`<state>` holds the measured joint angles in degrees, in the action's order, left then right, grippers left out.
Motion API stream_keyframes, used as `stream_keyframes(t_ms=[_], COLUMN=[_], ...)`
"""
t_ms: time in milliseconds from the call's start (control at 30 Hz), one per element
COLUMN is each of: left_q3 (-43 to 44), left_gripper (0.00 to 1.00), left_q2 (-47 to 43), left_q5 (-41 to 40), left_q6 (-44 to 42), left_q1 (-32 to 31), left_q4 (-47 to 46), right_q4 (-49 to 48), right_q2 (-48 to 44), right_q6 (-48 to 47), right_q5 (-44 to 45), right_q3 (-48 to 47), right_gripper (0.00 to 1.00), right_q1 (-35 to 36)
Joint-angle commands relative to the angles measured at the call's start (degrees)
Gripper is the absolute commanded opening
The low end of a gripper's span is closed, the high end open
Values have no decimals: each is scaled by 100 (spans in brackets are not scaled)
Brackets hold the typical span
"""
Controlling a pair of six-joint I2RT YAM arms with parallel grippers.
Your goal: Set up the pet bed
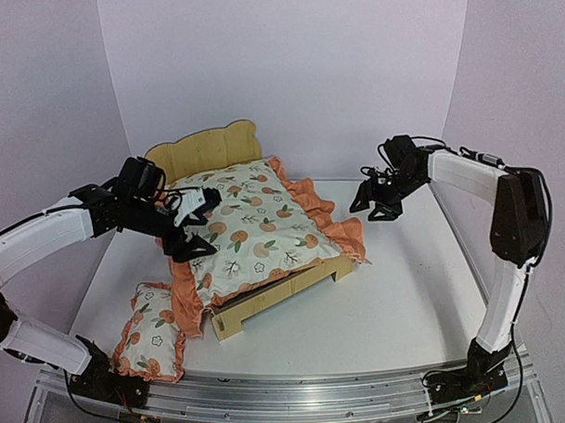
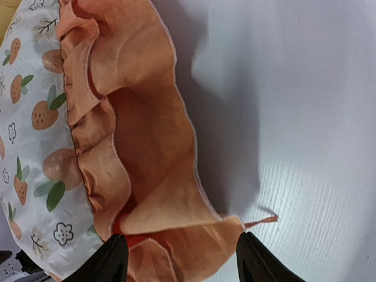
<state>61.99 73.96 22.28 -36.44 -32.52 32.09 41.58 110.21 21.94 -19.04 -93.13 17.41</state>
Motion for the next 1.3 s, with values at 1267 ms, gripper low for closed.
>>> stream_keyframes(t_ms=[1267], left_q3=[227], left_gripper=[74], left_q2=[3034], left_q5=[-520], left_q6=[-593], left_q1=[1026], left_q4=[-2301], right_q4=[-760], right_q2=[-1298], right_q6=[353], right_q5=[-649], right_q3=[2700], right_gripper=[59], right_q1=[2040])
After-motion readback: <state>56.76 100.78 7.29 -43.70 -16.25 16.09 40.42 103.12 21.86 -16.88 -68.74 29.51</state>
